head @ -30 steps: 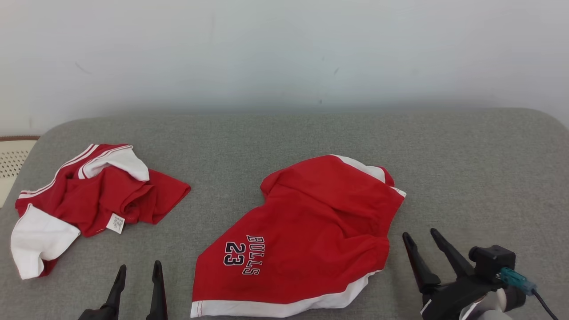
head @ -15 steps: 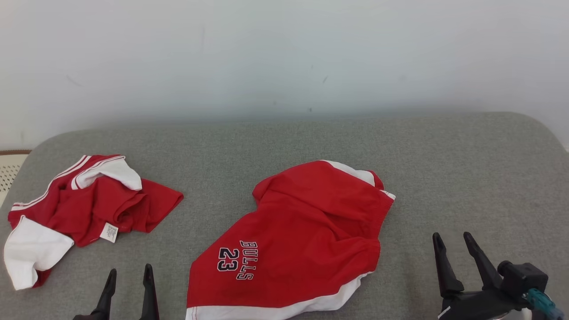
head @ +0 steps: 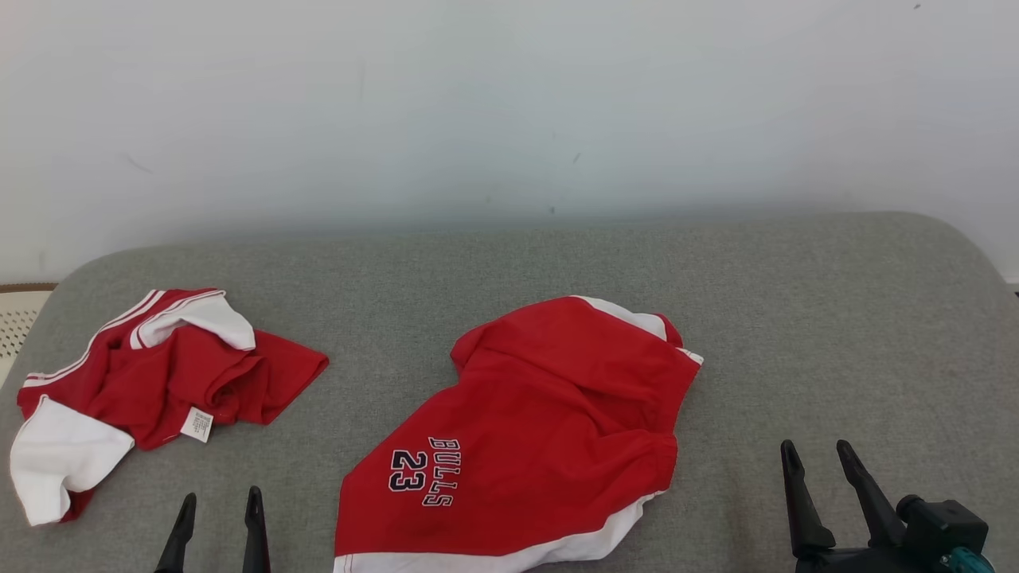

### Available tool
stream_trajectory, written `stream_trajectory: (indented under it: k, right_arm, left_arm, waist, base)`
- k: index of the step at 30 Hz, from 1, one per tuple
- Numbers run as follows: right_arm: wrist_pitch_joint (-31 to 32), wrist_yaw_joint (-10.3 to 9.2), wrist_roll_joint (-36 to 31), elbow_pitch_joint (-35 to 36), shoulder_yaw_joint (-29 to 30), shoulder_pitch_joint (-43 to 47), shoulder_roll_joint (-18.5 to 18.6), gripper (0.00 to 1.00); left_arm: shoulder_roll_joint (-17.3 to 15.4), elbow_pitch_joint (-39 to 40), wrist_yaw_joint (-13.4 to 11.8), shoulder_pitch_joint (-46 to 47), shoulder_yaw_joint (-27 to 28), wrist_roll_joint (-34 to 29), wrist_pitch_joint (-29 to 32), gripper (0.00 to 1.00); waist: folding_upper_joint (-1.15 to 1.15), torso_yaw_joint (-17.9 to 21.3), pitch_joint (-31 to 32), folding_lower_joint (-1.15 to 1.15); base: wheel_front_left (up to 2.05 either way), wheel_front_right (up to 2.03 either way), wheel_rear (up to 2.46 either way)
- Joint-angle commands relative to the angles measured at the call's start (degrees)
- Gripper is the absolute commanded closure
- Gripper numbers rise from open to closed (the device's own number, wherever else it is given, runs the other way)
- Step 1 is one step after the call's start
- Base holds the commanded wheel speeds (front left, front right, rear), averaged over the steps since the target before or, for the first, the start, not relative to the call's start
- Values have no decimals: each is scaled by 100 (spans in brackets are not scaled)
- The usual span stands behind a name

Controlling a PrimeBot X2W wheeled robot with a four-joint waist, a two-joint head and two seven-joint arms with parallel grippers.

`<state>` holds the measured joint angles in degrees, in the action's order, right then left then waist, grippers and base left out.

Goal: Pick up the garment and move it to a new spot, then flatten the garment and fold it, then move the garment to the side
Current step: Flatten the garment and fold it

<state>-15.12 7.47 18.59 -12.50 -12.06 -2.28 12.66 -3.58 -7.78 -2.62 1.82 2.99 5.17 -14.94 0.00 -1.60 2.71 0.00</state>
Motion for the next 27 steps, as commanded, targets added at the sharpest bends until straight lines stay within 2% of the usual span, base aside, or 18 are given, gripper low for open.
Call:
stream_trajectory:
  k: [1, 27]
  right_arm:
    - [12, 5, -49, 21, 17, 63, -23, 0]
    - [72, 5, -1, 19, -79, 48, -54, 0]
  left_arm:
    - [-45, -13, 48, -66, 15, -8, -22, 0]
    - [-18, -67, 71, -59, 132, -71, -22, 0]
  waist:
    - [0, -18, -1, 0]
    - [0, -44, -54, 0]
  base:
    - [0, 0, 0]
    - [0, 0, 0]
